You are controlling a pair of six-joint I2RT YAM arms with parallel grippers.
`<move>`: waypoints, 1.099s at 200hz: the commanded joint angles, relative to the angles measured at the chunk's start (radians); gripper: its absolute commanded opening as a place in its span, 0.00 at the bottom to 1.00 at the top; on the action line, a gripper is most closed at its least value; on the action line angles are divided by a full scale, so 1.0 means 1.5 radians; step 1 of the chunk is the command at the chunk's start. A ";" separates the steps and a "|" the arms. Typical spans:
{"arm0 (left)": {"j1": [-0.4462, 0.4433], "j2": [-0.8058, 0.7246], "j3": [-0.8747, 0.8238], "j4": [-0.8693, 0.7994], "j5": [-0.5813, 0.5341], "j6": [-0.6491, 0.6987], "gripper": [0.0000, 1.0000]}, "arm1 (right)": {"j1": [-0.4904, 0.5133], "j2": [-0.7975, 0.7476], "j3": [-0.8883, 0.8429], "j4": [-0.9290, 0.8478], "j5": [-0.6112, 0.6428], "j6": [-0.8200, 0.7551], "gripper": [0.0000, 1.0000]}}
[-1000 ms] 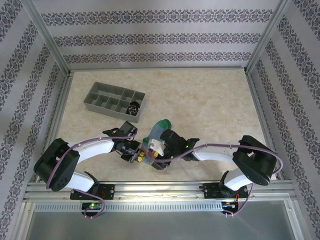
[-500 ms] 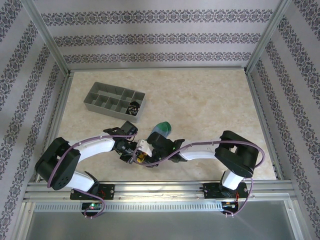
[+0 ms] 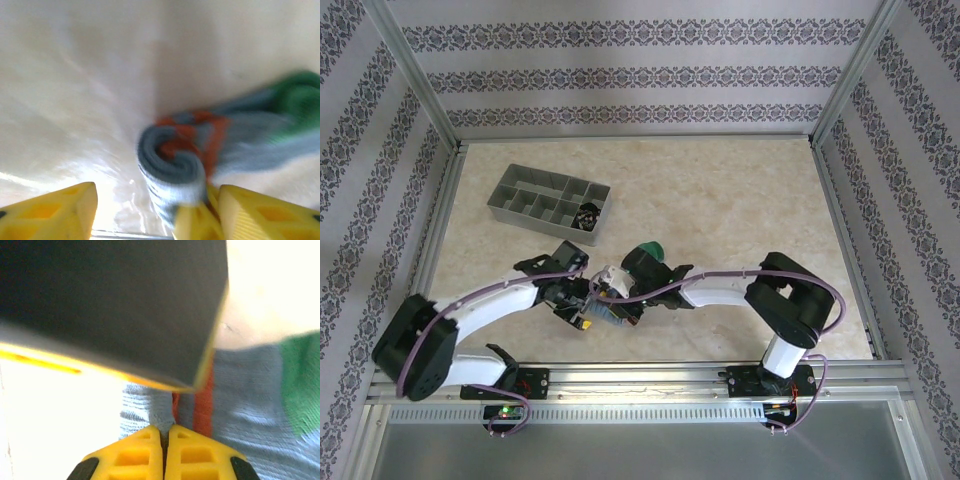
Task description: Roll the socks
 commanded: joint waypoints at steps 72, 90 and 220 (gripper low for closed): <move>0.006 -0.067 -0.118 0.267 -0.018 0.040 0.50 | -0.086 0.075 -0.015 -0.120 -0.120 0.026 0.00; 0.002 -0.043 -0.118 0.297 -0.007 0.045 0.52 | -0.086 0.084 0.000 -0.138 -0.120 0.022 0.00; -0.029 -0.042 -0.151 0.267 -0.025 -0.048 0.55 | -0.090 0.136 0.039 -0.179 -0.098 0.026 0.00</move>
